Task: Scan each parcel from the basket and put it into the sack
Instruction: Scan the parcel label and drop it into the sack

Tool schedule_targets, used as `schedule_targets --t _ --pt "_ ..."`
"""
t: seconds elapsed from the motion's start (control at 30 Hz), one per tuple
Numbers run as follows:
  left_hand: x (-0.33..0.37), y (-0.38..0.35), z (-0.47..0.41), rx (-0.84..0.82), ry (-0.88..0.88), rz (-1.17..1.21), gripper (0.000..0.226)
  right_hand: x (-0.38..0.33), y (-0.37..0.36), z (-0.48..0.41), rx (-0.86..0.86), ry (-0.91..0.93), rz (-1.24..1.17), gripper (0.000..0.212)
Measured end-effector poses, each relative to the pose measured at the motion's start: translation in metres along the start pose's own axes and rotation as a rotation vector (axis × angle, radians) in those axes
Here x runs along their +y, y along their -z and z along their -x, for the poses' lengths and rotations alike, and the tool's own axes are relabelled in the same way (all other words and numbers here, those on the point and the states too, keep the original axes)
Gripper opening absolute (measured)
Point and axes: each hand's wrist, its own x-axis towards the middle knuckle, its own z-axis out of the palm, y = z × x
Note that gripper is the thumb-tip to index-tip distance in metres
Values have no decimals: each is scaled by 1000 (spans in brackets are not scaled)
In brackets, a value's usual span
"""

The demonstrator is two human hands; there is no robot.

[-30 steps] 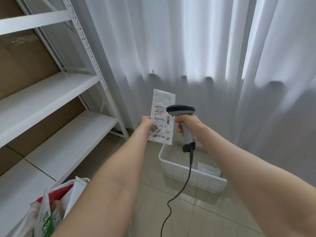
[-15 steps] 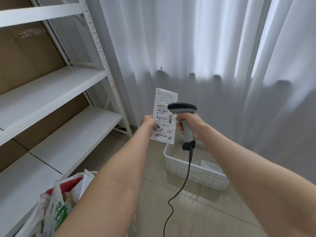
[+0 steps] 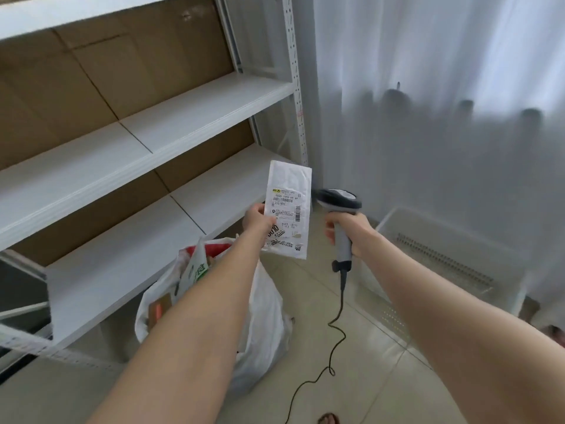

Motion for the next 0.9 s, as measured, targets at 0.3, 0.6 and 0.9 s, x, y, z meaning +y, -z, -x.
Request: schedule_targets --t 0.3,0.6,0.9 --pt "-97 148 -21 367 125 -123 25 66 -143 -1 -174 -150 148 15" --pt "-179 222 -83 444 227 -307 43 127 -241 -42 -173 -249 214 25" --pt "-258 231 -130 84 579 -364 6 177 -283 -74 -180 -305 280 18"
